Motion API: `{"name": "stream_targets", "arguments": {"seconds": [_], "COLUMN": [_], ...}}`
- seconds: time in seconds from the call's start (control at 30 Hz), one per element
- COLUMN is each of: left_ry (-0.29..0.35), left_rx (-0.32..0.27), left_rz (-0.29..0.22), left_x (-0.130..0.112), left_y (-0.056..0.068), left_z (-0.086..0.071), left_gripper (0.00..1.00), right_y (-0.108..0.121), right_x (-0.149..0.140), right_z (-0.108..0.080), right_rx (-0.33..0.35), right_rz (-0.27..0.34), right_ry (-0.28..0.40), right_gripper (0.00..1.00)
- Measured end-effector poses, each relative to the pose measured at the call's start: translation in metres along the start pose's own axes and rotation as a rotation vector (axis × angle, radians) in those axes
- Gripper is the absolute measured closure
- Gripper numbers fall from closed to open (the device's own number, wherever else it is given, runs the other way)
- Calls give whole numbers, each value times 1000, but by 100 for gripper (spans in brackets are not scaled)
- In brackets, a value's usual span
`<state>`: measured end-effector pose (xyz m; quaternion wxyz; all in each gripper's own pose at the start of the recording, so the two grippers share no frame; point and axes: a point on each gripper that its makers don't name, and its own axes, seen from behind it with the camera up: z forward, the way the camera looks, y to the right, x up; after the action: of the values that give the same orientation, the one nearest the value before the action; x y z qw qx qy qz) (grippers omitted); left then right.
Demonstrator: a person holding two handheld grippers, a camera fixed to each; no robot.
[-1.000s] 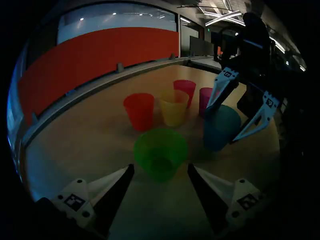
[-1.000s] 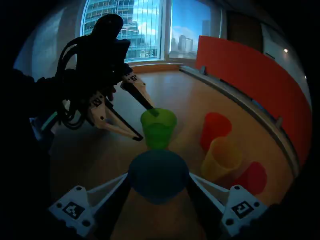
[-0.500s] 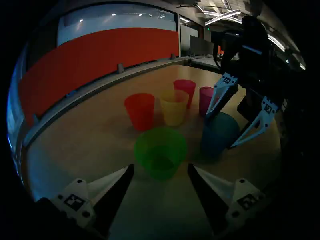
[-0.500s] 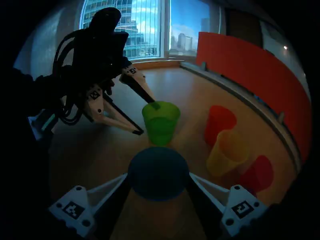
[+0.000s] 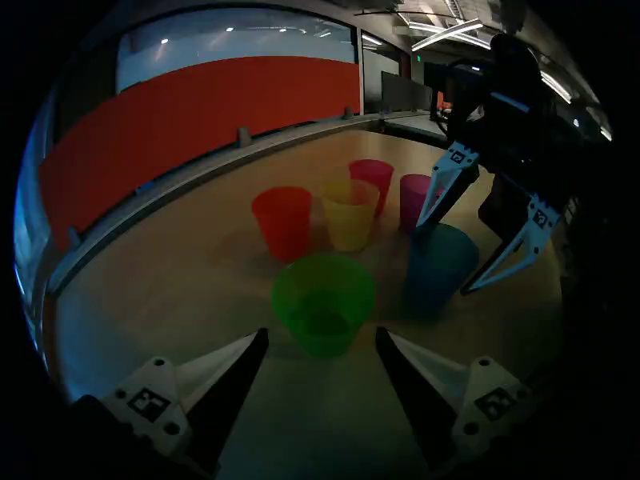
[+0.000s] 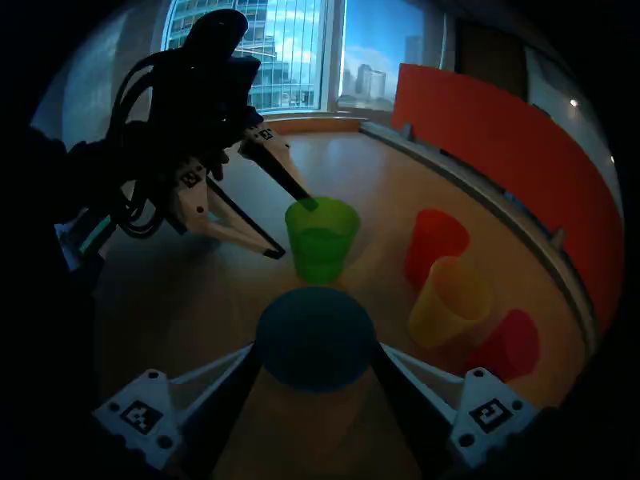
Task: Pour water
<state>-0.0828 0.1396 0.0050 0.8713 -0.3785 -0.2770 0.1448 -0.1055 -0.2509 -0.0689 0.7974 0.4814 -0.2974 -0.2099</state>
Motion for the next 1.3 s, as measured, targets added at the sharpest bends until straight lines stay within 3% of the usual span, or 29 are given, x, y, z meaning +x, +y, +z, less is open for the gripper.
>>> {"name": "stream_targets", "arguments": {"seconds": [0.87, 1.3], "left_ry": [23, 83], "left_rx": [60, 149], "left_rz": [-40, -89], "left_x": [-7, -3], "left_y": [1, -9], "left_z": [-31, -40], "left_gripper": [0, 0], "right_y": [2, 18], "right_x": [-27, -30], "right_z": [-61, -86], "right_rx": [-72, -156], "right_rz": [23, 132], "right_ry": [9, 89], "right_gripper": [0, 0]}}
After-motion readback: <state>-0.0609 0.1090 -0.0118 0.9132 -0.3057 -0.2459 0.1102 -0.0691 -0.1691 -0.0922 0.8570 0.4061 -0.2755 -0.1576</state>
